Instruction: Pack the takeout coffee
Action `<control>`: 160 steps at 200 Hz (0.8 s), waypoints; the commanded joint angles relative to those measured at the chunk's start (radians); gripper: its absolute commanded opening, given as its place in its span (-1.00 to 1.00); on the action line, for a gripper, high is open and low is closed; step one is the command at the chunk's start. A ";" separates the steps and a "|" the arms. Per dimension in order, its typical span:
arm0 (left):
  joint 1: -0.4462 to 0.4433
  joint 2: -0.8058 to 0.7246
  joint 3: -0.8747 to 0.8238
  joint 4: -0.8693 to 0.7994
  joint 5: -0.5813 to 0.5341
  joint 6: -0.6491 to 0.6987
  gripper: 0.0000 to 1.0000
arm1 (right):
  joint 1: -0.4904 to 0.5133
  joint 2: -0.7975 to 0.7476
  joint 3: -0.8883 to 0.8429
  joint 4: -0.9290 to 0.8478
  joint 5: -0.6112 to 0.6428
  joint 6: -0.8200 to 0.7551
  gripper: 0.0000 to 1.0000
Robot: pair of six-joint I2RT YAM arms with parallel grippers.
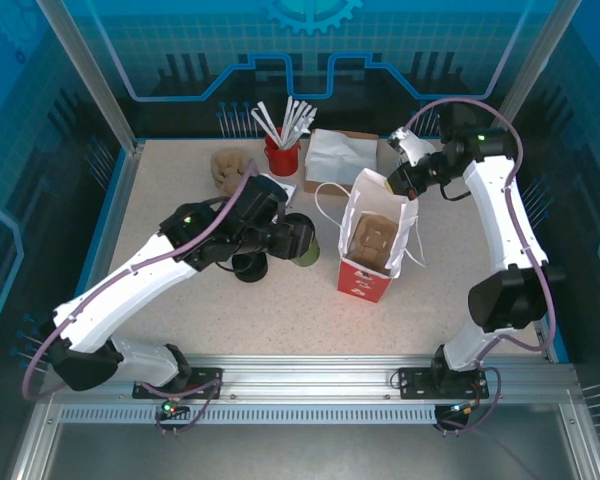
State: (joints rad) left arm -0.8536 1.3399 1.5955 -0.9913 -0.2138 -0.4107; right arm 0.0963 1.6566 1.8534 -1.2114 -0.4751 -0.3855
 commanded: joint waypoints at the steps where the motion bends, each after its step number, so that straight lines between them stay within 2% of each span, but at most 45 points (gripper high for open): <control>1: 0.005 -0.048 0.057 -0.048 -0.033 0.032 0.20 | 0.031 -0.047 -0.033 0.062 -0.047 0.140 -1.00; 35: 0.004 -0.086 0.090 -0.061 -0.045 0.054 0.20 | 0.105 -0.068 -0.095 0.150 0.041 0.255 -1.00; 77: 0.005 -0.101 0.159 -0.097 -0.071 0.090 0.21 | 0.151 -0.025 -0.052 0.167 0.138 0.375 -1.00; 160: 0.003 -0.061 0.268 -0.093 0.008 0.095 0.21 | 0.237 0.068 0.034 0.146 0.154 0.516 -1.00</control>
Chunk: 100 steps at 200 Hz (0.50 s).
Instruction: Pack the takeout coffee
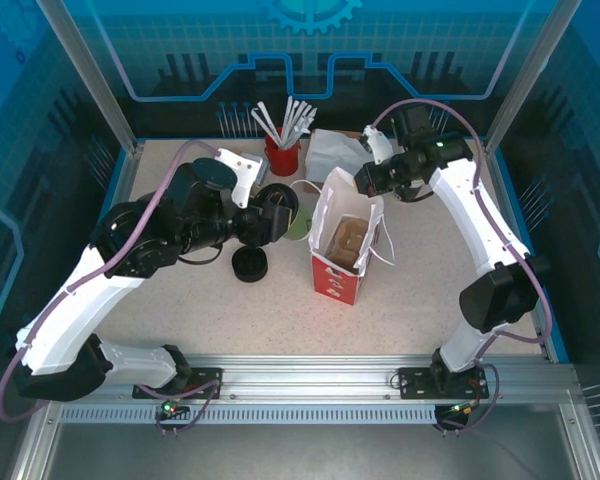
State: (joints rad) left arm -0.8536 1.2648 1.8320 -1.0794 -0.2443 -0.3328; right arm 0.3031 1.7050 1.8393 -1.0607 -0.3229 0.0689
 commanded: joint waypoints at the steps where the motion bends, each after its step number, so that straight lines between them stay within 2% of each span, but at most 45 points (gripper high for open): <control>1: 0.004 0.014 0.032 -0.005 0.038 0.015 0.21 | 0.031 0.020 0.050 -0.004 0.003 0.064 -1.00; 68: 0.000 0.040 0.032 0.068 0.103 -0.002 0.20 | 0.079 0.087 0.161 -0.047 0.026 0.073 -1.00; 100: 0.001 0.055 0.006 0.100 0.063 0.024 0.20 | 0.104 0.126 0.214 -0.071 -0.008 0.043 -1.00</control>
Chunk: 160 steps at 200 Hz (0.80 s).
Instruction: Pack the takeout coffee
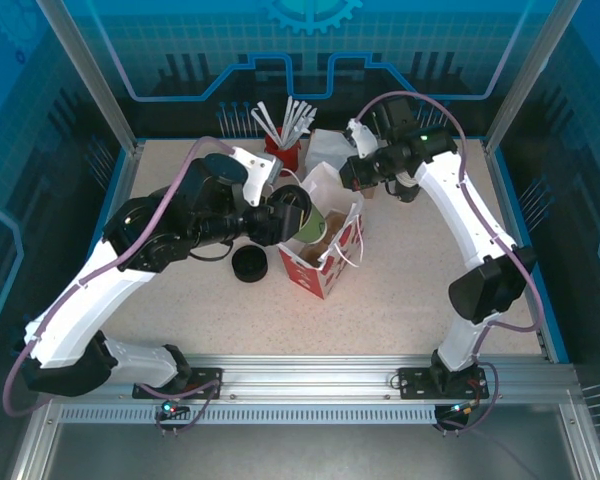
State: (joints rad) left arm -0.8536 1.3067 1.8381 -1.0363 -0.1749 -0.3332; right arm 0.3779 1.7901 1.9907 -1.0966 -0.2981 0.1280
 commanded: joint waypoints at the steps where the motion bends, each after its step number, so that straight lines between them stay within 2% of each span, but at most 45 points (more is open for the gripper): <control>1: 0.001 0.015 -0.001 0.057 -0.009 0.025 0.20 | 0.031 0.042 0.065 -0.038 -0.036 -0.018 -1.00; 64: 0.008 0.081 -0.045 0.103 -0.116 0.058 0.21 | 0.056 0.122 0.170 -0.131 -0.082 -0.107 -1.00; 160: 0.059 0.163 -0.135 0.188 -0.154 0.085 0.24 | 0.059 0.089 0.090 -0.165 -0.103 -0.239 -1.00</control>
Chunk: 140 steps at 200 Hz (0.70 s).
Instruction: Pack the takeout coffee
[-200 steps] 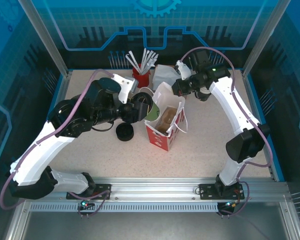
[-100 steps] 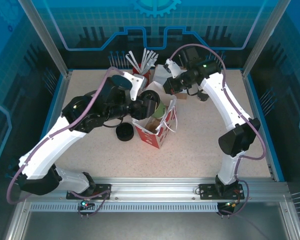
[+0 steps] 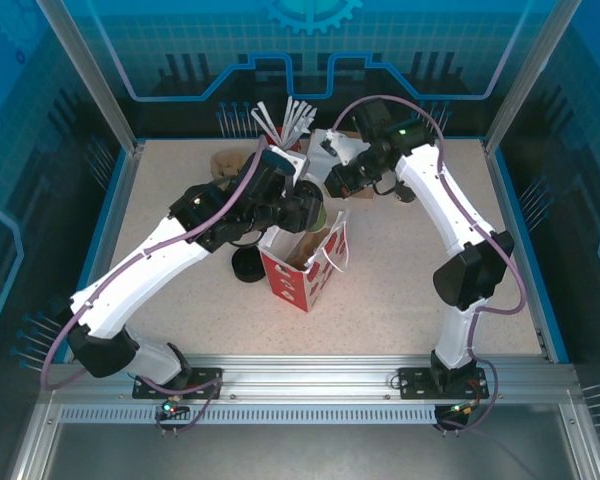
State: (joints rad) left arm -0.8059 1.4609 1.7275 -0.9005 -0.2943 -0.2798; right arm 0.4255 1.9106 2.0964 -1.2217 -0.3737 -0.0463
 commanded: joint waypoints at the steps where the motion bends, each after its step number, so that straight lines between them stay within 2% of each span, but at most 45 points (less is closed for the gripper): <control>1: 0.012 0.010 -0.026 0.052 -0.034 0.031 0.24 | 0.010 -0.032 -0.016 -0.041 -0.028 -0.067 -1.00; 69: 0.012 -0.068 -0.187 0.115 0.002 -0.004 0.24 | 0.018 -0.104 -0.046 -0.023 -0.113 -0.087 -1.00; 140: 0.008 -0.164 -0.301 0.203 0.009 -0.003 0.22 | 0.049 -0.161 -0.077 0.010 -0.097 -0.091 -1.00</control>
State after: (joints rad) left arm -0.7975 1.3342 1.4605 -0.7677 -0.2913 -0.2836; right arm 0.4595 1.7905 2.0346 -1.2301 -0.4538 -0.1139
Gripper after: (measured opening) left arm 0.634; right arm 0.064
